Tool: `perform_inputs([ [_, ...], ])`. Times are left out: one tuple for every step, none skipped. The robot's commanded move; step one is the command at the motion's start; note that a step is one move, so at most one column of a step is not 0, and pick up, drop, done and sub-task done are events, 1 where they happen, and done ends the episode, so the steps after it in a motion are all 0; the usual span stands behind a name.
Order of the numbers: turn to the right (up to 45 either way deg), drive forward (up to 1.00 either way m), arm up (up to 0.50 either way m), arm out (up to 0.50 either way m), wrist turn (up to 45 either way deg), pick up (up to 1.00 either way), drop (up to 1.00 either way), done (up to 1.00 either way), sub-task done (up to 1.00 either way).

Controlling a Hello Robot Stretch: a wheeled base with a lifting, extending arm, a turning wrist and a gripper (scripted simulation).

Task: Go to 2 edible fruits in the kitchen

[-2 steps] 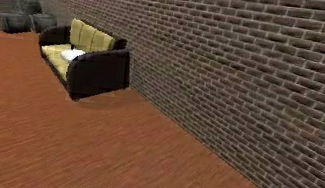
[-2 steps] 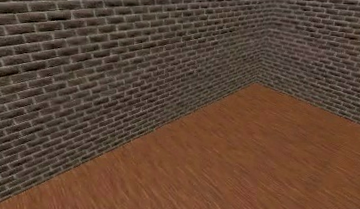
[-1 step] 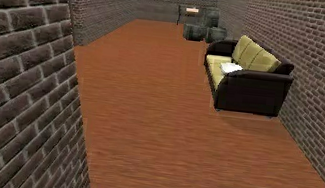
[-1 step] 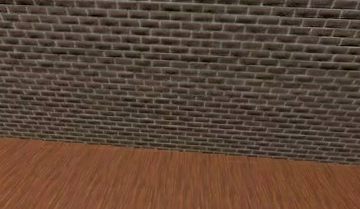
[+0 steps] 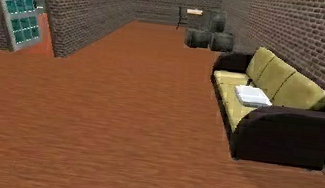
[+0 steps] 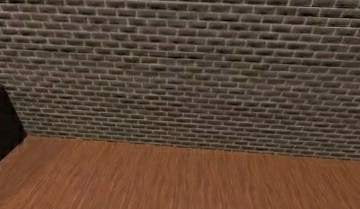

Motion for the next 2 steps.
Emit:
perform_inputs([
  [-18.0,0.00,0.00,0.00,0.0,0.00,0.00,0.00,0.00],
  [0.0,0.50,0.00,0.00,0.0,0.00,0.00,0.00,0.00],
])
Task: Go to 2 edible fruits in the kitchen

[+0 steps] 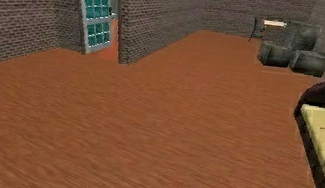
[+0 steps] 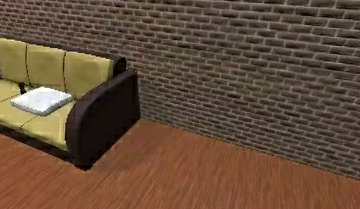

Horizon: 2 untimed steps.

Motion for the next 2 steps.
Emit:
perform_inputs([
  [-45.0,0.00,0.00,0.00,0.0,0.00,0.00,0.00,0.00],
  [-15.0,0.00,0.00,0.00,0.0,0.00,0.00,0.00,0.00],
])
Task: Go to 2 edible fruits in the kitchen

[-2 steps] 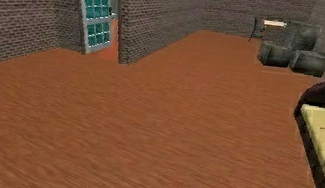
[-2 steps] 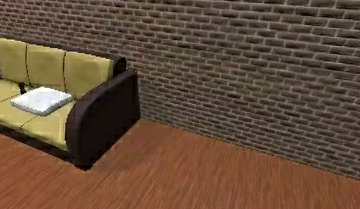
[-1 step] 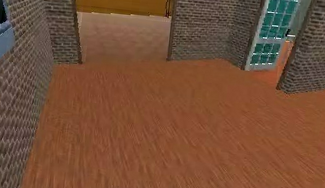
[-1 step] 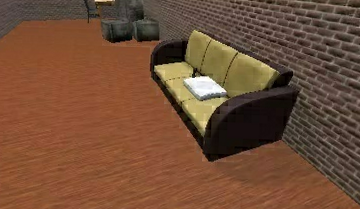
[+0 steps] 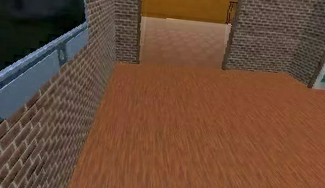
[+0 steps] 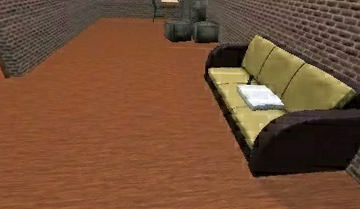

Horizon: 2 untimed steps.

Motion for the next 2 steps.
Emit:
perform_inputs([
  [0.0,1.00,0.00,0.00,0.0,0.00,0.00,0.00,0.00],
  [0.0,1.00,0.00,0.00,0.0,0.00,0.00,0.00,0.00],
])
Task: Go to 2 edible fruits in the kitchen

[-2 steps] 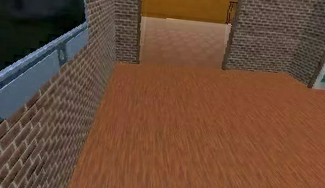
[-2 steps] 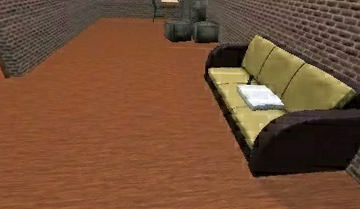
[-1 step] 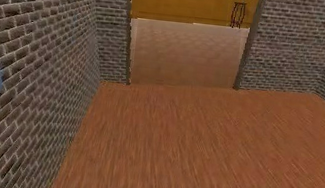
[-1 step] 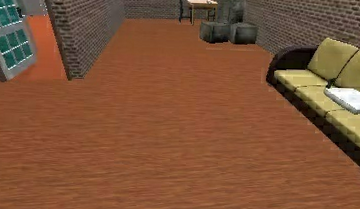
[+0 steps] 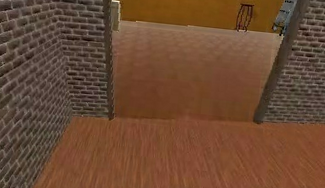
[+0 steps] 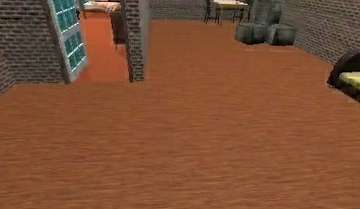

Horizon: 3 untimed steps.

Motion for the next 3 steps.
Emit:
perform_inputs([
  [0.0,1.00,0.00,0.00,0.0,0.00,0.00,0.00,0.00],
  [3.0,0.00,0.00,0.00,0.0,0.00,0.00,0.00,0.00],
  [0.0,0.85,0.00,0.00,0.0,0.00,0.00,0.00,0.00],
])
